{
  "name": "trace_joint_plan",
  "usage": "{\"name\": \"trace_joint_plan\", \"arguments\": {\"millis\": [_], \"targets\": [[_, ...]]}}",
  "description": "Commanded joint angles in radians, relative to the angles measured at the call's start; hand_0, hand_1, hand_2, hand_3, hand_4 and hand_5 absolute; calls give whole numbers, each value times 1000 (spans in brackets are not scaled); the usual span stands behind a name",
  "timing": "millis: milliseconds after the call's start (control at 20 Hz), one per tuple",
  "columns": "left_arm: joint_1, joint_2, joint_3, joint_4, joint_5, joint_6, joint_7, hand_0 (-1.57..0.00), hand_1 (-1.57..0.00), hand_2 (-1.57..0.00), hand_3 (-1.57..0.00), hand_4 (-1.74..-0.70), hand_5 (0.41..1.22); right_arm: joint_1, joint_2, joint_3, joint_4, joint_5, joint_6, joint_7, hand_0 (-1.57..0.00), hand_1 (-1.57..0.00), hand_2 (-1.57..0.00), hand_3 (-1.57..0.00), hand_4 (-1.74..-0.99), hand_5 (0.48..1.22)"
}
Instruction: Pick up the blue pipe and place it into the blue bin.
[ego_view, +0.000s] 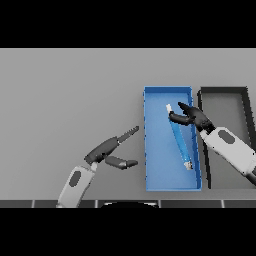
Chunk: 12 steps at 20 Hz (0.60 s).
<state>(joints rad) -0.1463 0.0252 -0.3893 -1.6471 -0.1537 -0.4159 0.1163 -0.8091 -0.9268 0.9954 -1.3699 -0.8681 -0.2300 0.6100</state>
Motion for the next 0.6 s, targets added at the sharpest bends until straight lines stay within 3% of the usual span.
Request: {"name": "trace_joint_plan", "arguments": {"millis": [0, 250, 550], "targets": [[7, -2, -5, 0, -8, 6, -2, 1, 1, 1, 1, -885, 427, 3, -4, 19, 1, 23, 14, -4, -63, -58, -58, -34, -1056, 817], [-1, 2, 0, 5, -3, 0, -3, 1, 1, 1, 1, -888, 429, -2, -16, 25, 1, 38, 23, -2, -20, -18, -18, -10, -1033, 696], [-17, 8, 11, 12, -4, 1, -4, 1, 1, 1, 1, -885, 431, -5, 0, 31, 25, 45, 41, -14, -6, -5, -5, -3, -1022, 658]]}}
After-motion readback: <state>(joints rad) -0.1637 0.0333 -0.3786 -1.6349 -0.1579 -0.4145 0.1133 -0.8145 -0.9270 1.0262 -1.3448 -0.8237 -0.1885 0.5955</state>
